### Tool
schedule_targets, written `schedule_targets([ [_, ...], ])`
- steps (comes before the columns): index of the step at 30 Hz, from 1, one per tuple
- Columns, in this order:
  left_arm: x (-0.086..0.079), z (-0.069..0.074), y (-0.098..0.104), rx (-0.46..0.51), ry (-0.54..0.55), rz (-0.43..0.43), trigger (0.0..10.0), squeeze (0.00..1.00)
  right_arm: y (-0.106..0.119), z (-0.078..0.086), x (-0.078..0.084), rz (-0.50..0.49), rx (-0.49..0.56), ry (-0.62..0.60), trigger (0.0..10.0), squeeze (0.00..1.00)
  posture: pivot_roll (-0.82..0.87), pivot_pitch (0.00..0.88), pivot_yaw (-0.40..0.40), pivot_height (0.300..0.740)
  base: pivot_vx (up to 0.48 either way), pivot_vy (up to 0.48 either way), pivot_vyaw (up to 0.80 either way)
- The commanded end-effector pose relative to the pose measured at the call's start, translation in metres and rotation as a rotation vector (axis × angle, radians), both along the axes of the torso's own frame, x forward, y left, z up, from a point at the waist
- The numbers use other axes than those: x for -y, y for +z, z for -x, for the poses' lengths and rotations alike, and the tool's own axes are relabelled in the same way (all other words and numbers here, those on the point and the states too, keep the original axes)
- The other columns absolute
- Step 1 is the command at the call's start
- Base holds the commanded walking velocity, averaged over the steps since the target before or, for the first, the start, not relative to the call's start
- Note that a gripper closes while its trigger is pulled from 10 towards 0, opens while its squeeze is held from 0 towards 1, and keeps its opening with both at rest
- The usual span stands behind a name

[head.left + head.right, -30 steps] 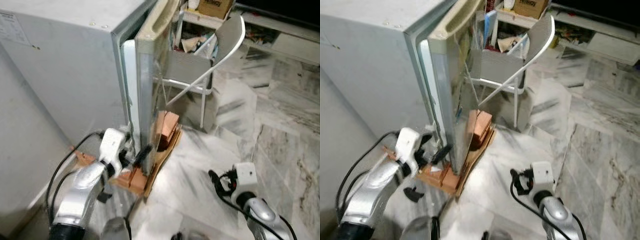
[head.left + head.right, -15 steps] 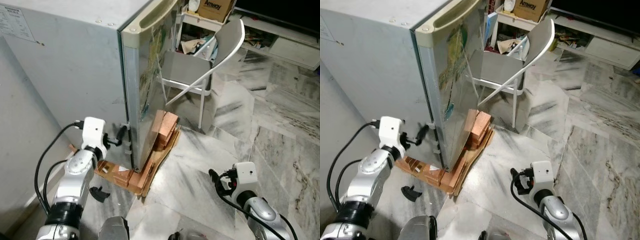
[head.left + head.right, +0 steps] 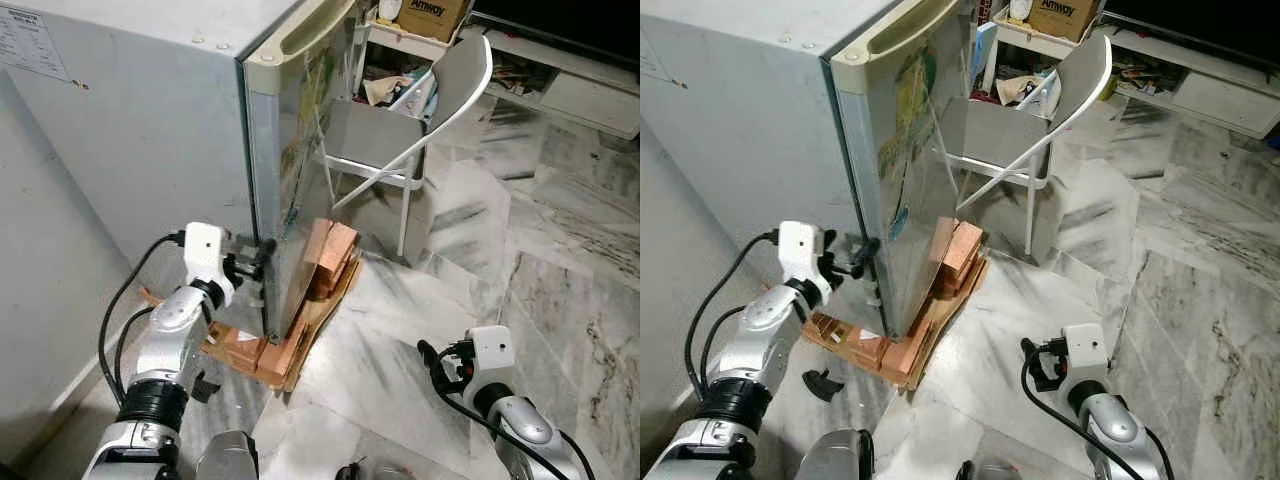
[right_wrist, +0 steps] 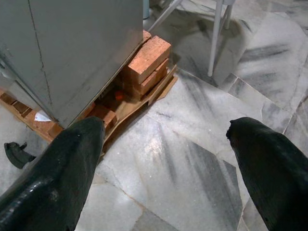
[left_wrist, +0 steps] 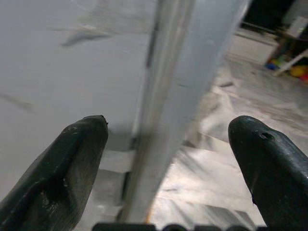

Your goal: Restocking fridge

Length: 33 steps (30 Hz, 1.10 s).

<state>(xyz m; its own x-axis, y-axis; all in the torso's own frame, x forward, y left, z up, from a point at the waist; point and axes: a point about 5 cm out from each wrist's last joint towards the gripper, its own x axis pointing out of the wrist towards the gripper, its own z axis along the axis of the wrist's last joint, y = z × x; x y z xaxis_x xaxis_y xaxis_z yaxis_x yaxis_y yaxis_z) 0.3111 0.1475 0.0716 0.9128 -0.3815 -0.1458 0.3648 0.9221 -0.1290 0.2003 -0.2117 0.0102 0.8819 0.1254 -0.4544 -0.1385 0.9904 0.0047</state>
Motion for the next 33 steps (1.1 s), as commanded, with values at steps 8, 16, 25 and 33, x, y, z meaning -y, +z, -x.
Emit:
schedule_targets([
  [8, 0.020, -0.007, 0.004, 0.003, -0.066, 0.035, 10.0, 1.00, 0.001, 0.001, 0.004, 0.007, -0.002, -0.001, 10.0, 0.00, 0.01, 0.074, -0.093, 0.740, 0.000, 0.000, 0.00],
  [16, 0.031, -0.019, 0.011, 0.046, -0.091, -0.042, 10.0, 0.49, 0.011, -0.008, 0.007, 0.015, 0.044, -0.032, 10.0, 0.00, 0.00, 0.080, -0.083, 0.740, 0.000, 0.000, 0.00],
  [25, 0.029, -0.032, 0.017, 0.059, -0.045, -0.097, 10.0, 0.00, 0.020, -0.013, 0.001, 0.000, 0.075, -0.025, 10.0, 0.00, -0.01, 0.080, -0.075, 0.740, 0.000, 0.000, 0.00],
  [33, 0.124, -0.026, 0.056, 0.222, -0.435, -0.101, 10.0, 0.00, 0.018, -0.014, -0.002, -0.006, 0.056, -0.015, 10.0, 0.00, 0.00, 0.071, -0.076, 0.740, 0.000, 0.000, 0.00],
])
